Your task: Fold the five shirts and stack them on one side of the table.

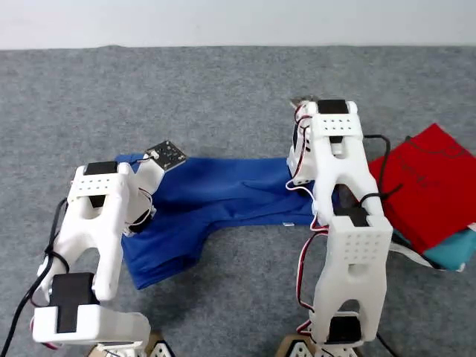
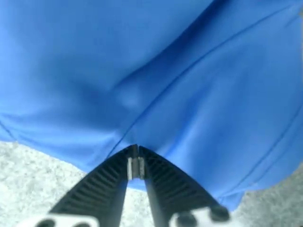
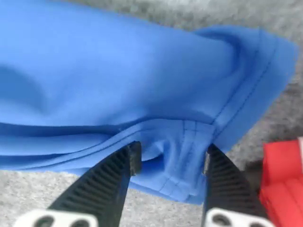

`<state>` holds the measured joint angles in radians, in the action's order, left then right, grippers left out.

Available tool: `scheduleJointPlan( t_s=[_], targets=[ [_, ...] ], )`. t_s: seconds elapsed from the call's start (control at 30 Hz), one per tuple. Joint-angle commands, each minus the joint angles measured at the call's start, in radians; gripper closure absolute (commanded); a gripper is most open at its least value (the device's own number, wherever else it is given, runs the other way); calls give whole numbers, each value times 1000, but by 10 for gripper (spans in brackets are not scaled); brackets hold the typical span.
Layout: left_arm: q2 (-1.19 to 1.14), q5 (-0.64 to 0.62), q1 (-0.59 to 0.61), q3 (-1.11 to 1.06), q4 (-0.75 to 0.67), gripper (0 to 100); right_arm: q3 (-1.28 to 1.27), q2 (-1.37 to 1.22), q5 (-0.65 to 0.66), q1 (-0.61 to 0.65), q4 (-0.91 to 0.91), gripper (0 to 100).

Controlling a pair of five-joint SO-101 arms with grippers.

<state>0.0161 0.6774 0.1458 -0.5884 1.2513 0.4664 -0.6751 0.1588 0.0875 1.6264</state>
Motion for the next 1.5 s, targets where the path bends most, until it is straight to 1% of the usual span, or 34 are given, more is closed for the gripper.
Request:
scheduleJointPlan(
  t_s=[0.0, 0.07, 0.17, 0.27, 0.37, 0.5, 0.63, 0.77, 0.83, 0.9, 1.0, 1.13, 1.23, 1.47],
  targets=[
    [5, 9, 2, 1, -11, 993, 11, 1, -9, -15, -5, 840],
    [5, 9, 2, 1, -11, 993, 11, -2, 0, -16, -5, 880],
    [5, 9, 2, 1, -11, 993, 6, -4, 57, -16, 5, 920],
    [5, 9, -2, 1, -11, 993, 6, -4, 94, -16, 15, 987],
    [9, 9, -3, 5, -11, 993, 14, 7, 130, -36, 36, 987],
    [51, 3, 5, 45, 0, 994, 89, 53, 138, -71, 114, 987],
    [199, 3, -6, 76, 58, 994, 170, 127, 169, -96, 163, 987],
    [350, 14, -6, 67, 140, 991, 170, 171, 169, -101, 163, 987],
    [367, 74, -6, 35, 190, 970, 170, 171, 166, -99, 162, 987],
    [350, 137, -2, -24, 218, 923, 170, 170, 166, -99, 160, 987],
    [316, 178, 3, -110, 206, 880, 170, 156, 164, -99, 160, 987],
    [262, 235, -6, -159, 158, 873, 170, 143, 164, -101, 160, 987],
    [204, 267, -6, -154, 153, 860, 170, 145, 164, -101, 160, 987],
    [97, 281, -18, -148, 106, 848, 170, 143, 164, -99, 160, 987]
  ],
)
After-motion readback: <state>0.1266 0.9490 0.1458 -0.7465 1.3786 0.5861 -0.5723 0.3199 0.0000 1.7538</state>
